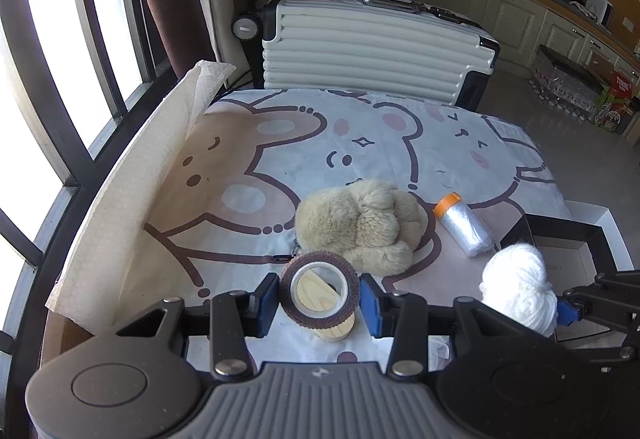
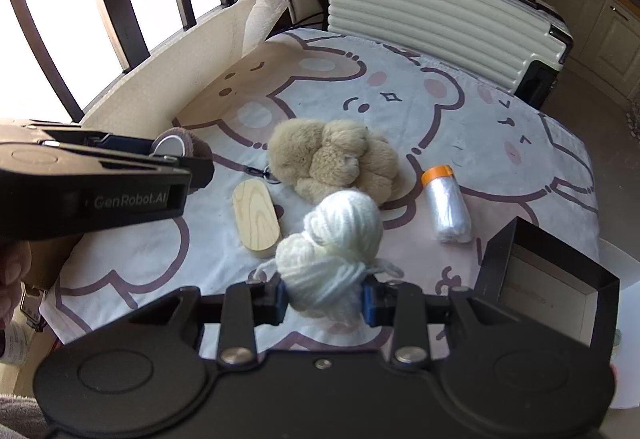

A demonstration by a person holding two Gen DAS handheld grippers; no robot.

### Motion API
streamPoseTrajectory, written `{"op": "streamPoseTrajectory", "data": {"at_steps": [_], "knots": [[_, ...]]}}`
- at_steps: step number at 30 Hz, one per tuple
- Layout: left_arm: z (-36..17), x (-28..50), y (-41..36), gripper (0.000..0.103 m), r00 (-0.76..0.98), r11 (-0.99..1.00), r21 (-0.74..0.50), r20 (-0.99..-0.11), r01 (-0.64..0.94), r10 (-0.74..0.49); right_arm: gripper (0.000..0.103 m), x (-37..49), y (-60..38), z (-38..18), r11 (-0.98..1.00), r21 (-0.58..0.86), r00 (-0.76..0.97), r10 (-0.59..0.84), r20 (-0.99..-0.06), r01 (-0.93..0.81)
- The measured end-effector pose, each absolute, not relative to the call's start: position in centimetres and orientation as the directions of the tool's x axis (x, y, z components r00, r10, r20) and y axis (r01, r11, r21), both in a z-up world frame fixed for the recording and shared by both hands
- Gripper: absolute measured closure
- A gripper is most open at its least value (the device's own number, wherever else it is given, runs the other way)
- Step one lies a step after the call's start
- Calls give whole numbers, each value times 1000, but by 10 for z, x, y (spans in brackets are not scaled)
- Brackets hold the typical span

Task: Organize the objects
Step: 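Carry the yarn and tape roll over the open black box with both grippers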

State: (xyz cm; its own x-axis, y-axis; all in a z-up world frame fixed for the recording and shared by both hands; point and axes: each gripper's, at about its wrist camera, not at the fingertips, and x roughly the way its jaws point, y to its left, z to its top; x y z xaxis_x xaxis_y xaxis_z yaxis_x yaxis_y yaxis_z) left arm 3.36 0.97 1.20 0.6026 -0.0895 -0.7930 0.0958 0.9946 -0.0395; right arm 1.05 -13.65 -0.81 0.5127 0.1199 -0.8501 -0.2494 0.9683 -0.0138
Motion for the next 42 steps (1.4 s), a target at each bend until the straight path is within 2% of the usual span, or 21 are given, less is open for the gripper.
{"op": "streamPoseTrajectory", "data": {"at_steps": [19, 42], "knots": [[8, 32, 6, 59, 594, 995, -13, -801, 103, -72, 67, 17, -161, 10, 998, -16, 597, 25, -802, -63], [1, 39, 2, 59, 582, 994, -8, -810, 113, -72, 67, 28, -168, 6, 1000, 7, 613, 13, -790, -12]]}}
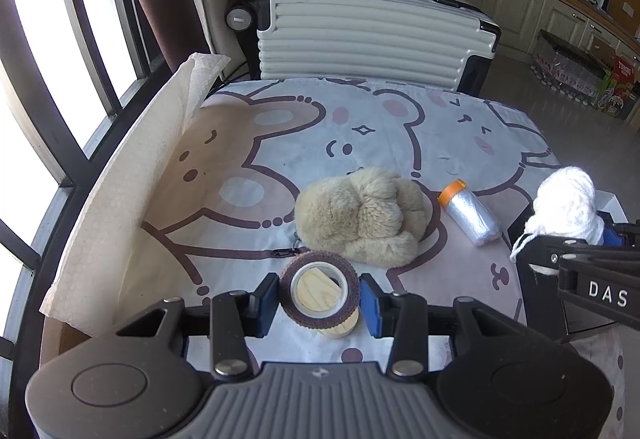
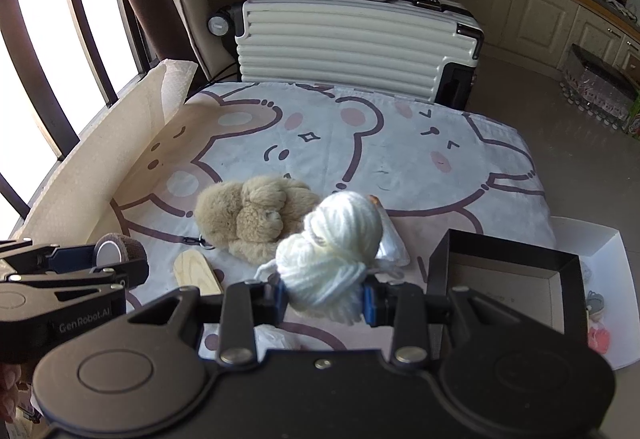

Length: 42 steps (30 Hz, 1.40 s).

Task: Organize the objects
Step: 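Carry the yarn and tape roll over the open black box with both grippers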

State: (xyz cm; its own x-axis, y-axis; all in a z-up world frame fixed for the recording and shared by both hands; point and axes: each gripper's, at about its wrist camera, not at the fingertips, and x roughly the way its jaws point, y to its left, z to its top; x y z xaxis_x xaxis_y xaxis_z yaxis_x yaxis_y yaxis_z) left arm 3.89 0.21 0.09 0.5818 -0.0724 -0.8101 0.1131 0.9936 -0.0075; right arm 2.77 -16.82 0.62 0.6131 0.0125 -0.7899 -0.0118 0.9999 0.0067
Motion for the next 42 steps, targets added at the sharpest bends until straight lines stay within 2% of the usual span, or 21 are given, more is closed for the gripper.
{"op": "streamPoseTrajectory", "data": {"at_steps": [10, 42], "knots": [[1, 41, -23, 59, 580, 988, -4, -809, 151, -92, 67, 21, -191, 4, 1000, 1, 611, -5, -792, 10], [-8, 43, -173, 59, 533, 926, -40, -808, 375, -250, 67, -20, -334, -12, 968, -24, 570, -167, -805, 250]]}}
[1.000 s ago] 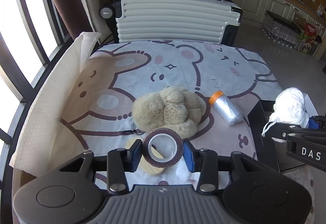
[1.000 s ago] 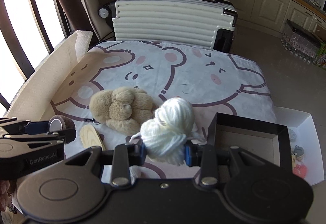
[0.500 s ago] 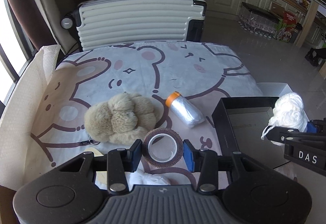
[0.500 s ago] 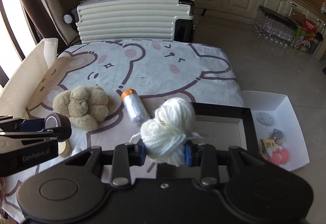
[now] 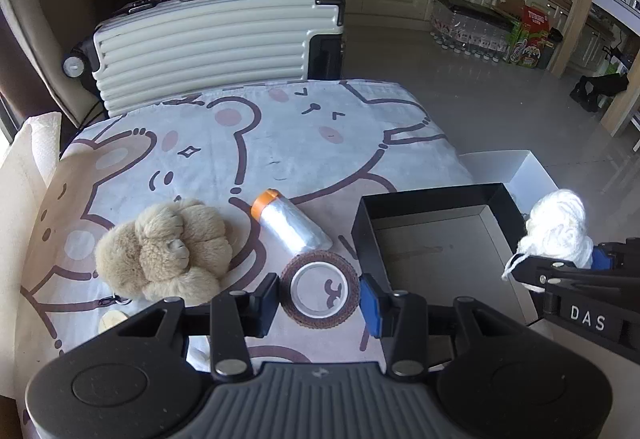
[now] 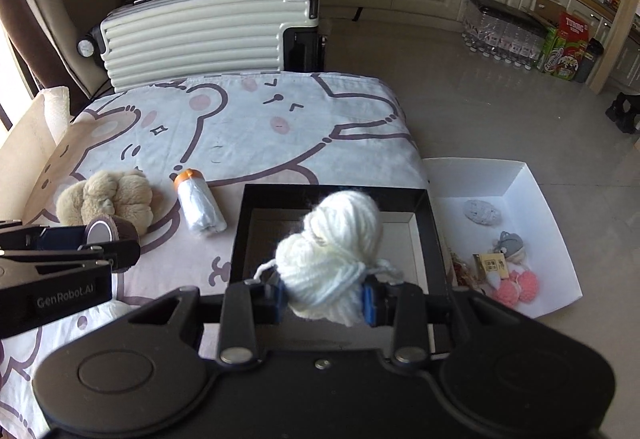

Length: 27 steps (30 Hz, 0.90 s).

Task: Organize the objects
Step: 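Carry the yarn and tape roll over the open black box with both grippers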

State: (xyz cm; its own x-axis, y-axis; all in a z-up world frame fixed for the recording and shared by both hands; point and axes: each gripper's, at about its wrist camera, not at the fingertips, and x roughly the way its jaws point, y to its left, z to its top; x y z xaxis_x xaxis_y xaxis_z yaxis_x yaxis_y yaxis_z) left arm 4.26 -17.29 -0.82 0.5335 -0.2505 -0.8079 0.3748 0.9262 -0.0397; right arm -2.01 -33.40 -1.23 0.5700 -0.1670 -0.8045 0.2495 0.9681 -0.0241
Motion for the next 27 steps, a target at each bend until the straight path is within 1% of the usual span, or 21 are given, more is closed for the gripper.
{"op": "streamPoseTrajectory", "data": {"at_steps": [10, 20, 27], "knots": [[-19, 46, -203, 59, 509, 909, -47, -817, 413, -273, 67, -23, -359, -23, 960, -16, 553, -174, -815, 279], [-42, 51, -237, 59, 413, 872, -124, -843, 474, -344, 67, -22, -385, -49, 955, 1, 502, -156, -850, 298], [-62, 47, -264, 59, 341, 814, -99, -874, 573, -346, 67, -17, -407, -72, 930, 30, 452, -149, -880, 366]]}}
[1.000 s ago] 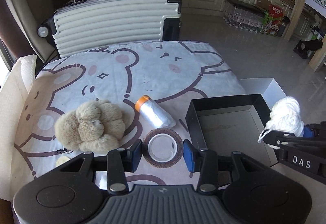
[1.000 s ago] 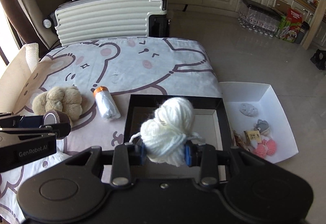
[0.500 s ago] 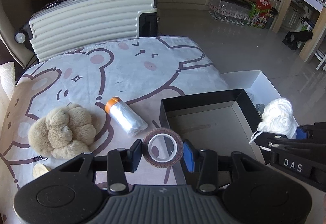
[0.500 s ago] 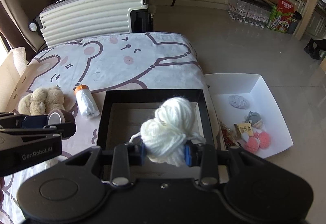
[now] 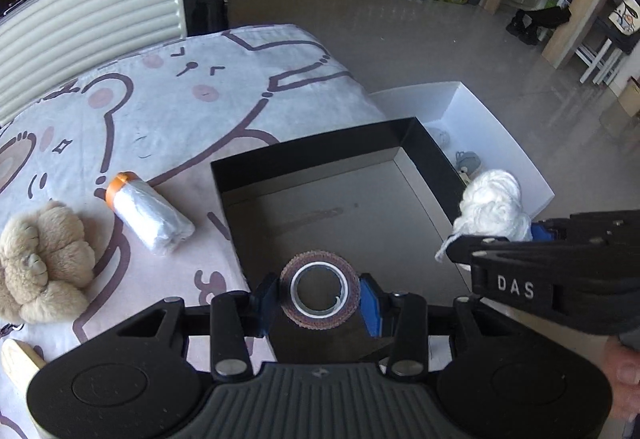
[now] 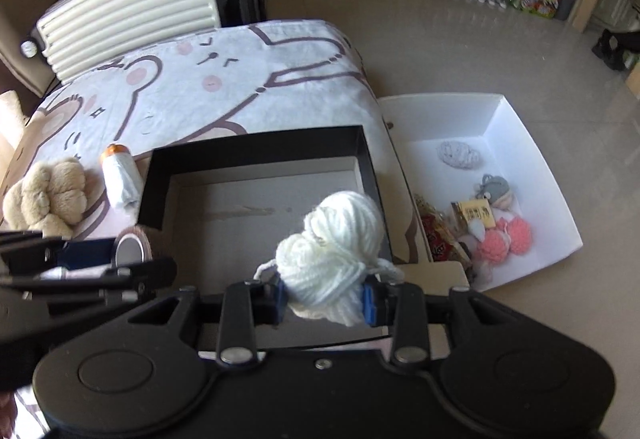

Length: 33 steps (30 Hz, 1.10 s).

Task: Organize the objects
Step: 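Carry the yarn and tape roll over the open black box with both grippers, then open the left gripper to drop the tape roll while the right lowers the yarn into the box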

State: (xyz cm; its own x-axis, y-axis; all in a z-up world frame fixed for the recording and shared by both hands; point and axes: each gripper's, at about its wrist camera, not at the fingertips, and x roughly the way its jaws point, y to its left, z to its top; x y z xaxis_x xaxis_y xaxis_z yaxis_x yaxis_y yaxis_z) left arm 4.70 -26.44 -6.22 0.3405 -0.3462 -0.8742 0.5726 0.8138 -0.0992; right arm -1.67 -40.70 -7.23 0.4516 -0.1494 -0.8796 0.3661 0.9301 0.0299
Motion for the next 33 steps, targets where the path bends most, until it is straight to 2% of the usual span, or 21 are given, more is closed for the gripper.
{"op": "streamPoseTrajectory", "data": {"at_steps": [9, 11, 14, 21, 26, 33], "knots": [[-90, 51, -274, 58, 243, 777, -83, -925, 624, -293, 67, -4, -416, -94, 928, 39, 398, -121, -909, 372], [-89, 50, -275, 47, 252, 767, -68, -923, 639, -291, 67, -2, -416, -97, 928, 44, 389, -112, -914, 369], [-80, 49, -272, 38, 270, 760, -79, -907, 645, -323, 67, 1, -415, -102, 931, 48, 373, -97, -923, 362], [-58, 52, -256, 38, 344, 767, -52, -873, 640, -346, 66, 9, -411, -105, 923, 108, 377, -42, -925, 369], [-50, 65, -228, 38, 396, 831, -50, -862, 553, -316, 66, 16, -407, -115, 919, 99, 342, -42, -939, 383], [-51, 83, -195, 38, 418, 893, -86, -861, 442, -290, 66, 33, -375, -137, 973, 21, 240, -36, -970, 230]]}}
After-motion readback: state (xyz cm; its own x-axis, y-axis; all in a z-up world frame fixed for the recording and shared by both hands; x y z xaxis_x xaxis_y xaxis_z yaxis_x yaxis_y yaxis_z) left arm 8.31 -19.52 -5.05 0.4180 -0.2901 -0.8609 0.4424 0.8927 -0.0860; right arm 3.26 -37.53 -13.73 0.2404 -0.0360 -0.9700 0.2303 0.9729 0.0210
